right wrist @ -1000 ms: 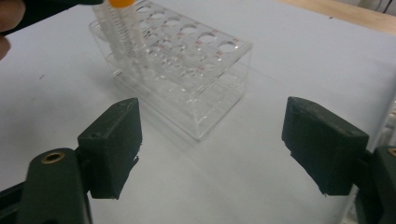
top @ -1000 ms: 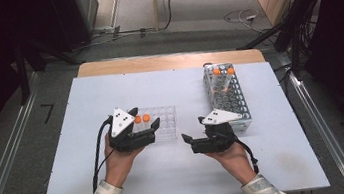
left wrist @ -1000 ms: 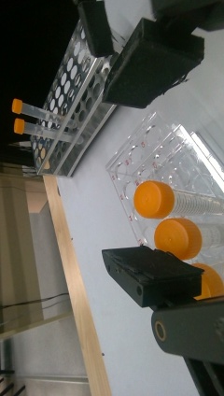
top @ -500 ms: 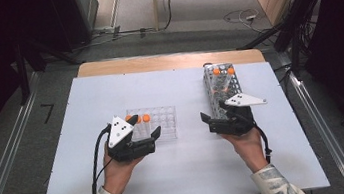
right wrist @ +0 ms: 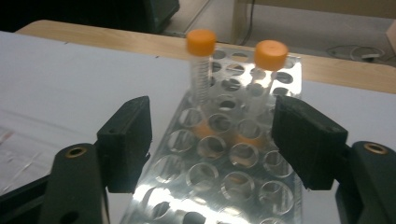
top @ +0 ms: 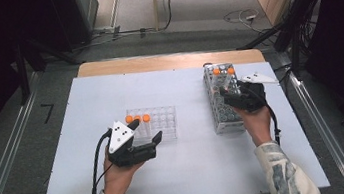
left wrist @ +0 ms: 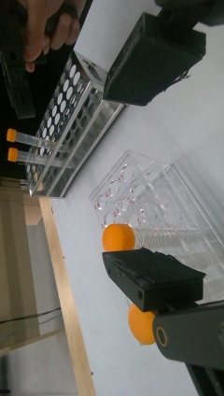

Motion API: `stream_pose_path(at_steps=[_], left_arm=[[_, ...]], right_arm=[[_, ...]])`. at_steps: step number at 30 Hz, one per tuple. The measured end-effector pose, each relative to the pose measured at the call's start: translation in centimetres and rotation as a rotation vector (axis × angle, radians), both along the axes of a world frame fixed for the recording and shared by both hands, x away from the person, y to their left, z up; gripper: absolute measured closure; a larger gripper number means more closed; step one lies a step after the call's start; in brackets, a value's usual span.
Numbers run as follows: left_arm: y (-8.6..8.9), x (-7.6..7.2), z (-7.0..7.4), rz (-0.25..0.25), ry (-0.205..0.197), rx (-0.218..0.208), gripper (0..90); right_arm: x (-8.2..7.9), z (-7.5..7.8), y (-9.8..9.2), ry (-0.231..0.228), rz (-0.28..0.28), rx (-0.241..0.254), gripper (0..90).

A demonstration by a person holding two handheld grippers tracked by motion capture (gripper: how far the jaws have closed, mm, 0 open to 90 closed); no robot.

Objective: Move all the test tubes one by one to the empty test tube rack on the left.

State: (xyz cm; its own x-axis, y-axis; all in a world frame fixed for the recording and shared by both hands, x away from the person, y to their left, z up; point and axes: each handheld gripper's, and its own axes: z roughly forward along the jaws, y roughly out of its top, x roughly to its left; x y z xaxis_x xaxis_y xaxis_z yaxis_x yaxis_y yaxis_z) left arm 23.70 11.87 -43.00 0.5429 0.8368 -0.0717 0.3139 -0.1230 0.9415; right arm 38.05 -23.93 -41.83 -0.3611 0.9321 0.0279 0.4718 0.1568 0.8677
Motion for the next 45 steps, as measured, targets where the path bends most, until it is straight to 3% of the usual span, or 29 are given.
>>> stream_pose_path(at_steps=[6,14,18,24,34,37,45], left_arm=[[0.0,0.1,0.0,-0.001,-0.003,-0.014,19.2],[-0.1,0.2,0.0,-0.007,-0.004,-0.014,19.2],[-0.2,0.3,-0.2,-0.007,-0.001,-0.017,19.2],[-0.2,0.3,-0.2,-0.011,0.003,-0.029,19.2],[0.1,0.3,0.0,-0.005,0.002,-0.039,19.2],[0.2,0.3,0.0,-0.003,0.003,-0.044,19.2],[0.1,0.4,-0.2,-0.002,0.012,-0.032,19.2]], right_arm=[[2.2,-0.5,-0.9,0.012,-0.031,0.006,36.8],[4.0,-0.7,-1.2,0.034,-0.042,-0.028,47.9],[5.4,-0.8,-1.0,0.086,-0.036,-0.043,52.8],[6.7,-0.9,-0.2,0.124,-0.041,-0.103,60.4],[7.3,-1.0,0.3,0.155,-0.035,-0.147,70.4],[7.3,-0.9,0.2,0.157,-0.027,-0.14,71.2],[6.9,-0.7,0.1,0.121,-0.025,-0.119,71.4]])
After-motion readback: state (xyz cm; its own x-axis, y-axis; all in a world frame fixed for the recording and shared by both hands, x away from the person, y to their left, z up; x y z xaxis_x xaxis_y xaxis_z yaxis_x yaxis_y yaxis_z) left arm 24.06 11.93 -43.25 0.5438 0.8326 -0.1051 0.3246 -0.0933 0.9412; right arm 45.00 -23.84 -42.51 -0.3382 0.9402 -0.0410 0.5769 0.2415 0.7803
